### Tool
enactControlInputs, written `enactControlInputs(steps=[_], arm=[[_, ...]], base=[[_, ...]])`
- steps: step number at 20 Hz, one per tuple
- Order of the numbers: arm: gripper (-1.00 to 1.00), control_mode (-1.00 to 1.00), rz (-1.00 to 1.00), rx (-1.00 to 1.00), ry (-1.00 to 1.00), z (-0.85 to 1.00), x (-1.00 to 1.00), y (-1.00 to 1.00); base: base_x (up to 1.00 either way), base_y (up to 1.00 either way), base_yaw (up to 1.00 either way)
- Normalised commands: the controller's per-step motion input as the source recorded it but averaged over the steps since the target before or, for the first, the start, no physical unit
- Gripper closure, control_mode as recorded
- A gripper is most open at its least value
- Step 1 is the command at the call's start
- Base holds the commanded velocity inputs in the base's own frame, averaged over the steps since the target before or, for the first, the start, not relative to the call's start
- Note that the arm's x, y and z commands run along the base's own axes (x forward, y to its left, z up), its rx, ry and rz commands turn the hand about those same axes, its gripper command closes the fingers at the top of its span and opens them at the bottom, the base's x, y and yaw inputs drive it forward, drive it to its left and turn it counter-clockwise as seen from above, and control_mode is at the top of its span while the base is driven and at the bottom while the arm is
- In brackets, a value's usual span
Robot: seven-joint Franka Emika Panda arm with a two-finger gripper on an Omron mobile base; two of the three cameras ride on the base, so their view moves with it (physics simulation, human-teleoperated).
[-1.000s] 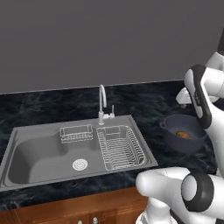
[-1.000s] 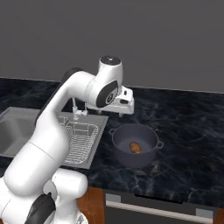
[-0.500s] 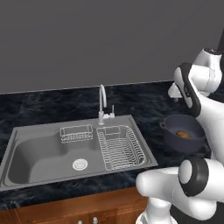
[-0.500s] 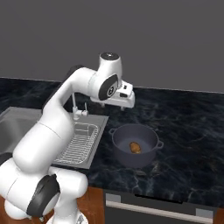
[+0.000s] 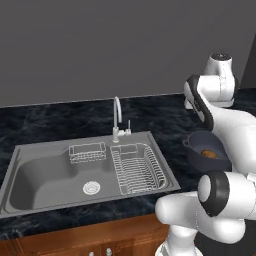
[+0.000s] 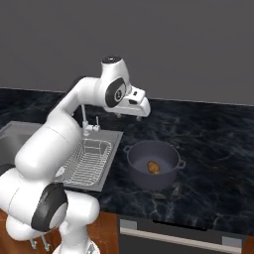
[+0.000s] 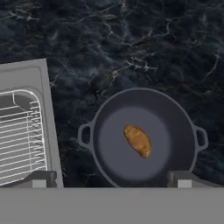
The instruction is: Dump the potato from the pot into the sink. Then turn on the water and wash the potato. Then turn off the water and put the potato back in the pot.
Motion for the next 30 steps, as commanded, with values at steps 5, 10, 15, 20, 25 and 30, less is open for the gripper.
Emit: enactControlInputs(steps=[5,10,15,20,25,30], arm=[[-1.00,-1.00,-0.12,-0.14,0.00,-0.23,0.04,0.00],[-1.00,-1.00,-0.08,-0.10,0.00,-0.15,0.02,0.00],[-1.00,-1.00,-0.03,-0.01,0.02,-0.21,0.00,0.00],[-1.00,-1.00,0.00,0.02,0.07,-0.38,0.00,0.10],[-1.00,-1.00,0.00,0.01,0.03,-0.25,-0.01,0.18],[-1.00,-1.00,0.00,0.00,0.02,-0.24,0.00,0.17]], base=[[0.00,0.00,0.00],[0.00,0.00,0.00],[0.00,0.00,0.00],[0.00,0.00,0.00],[0.00,0.00,0.00],[0.00,0.00,0.00]])
